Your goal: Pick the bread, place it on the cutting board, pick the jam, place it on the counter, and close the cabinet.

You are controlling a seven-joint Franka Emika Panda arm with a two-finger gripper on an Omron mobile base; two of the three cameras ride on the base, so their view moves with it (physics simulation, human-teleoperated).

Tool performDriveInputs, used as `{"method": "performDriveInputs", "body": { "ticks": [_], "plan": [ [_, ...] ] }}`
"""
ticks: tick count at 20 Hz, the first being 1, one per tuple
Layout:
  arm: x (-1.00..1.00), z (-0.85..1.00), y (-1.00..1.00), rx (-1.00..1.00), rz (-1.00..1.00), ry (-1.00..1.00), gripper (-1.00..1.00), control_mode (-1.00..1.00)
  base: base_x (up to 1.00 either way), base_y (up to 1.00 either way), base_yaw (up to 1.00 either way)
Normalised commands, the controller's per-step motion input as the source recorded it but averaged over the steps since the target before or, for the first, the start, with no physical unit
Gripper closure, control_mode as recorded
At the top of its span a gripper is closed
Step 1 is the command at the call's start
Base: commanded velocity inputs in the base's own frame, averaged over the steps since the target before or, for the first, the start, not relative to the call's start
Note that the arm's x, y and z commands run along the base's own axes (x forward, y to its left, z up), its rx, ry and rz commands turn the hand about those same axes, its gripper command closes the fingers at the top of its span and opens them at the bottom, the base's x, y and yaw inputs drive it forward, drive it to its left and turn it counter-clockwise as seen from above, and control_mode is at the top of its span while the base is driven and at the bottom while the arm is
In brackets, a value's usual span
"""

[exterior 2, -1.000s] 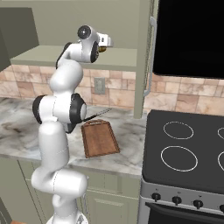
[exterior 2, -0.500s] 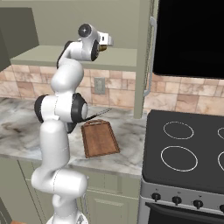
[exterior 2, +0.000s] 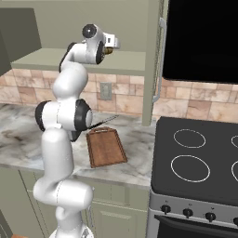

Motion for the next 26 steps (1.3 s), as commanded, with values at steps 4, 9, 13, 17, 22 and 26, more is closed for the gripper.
{"method": "performDriveInputs", "body": {
  "ticks": [4,9,13,17,22,26],
  "plan": [
    [-0.36,0.0,-0.04,0.0,0.0,-0.02,1.0,-1.0,0.0,0.0,0.0],
    [-0.44,0.0,-0.05,0.0,0.0,-0.01,1.0,-1.0,0.0,0.0,0.0],
    [-0.51,0.0,-0.06,0.0,0.0,0.0,1.0,-1.0,0.0,0.0,0.0],
    [-0.61,0.0,-0.07,0.0,0.0,0.0,1.0,-1.0,0.0,0.0,0.0],
    [-0.64,0.0,-0.09,0.0,0.0,-0.01,1.0,-1.0,0.0,0.0,0.0],
    [-0.69,0.0,-0.13,0.0,0.0,0.0,1.0,-1.0,0.0,0.0,0.0]
  ]
}}
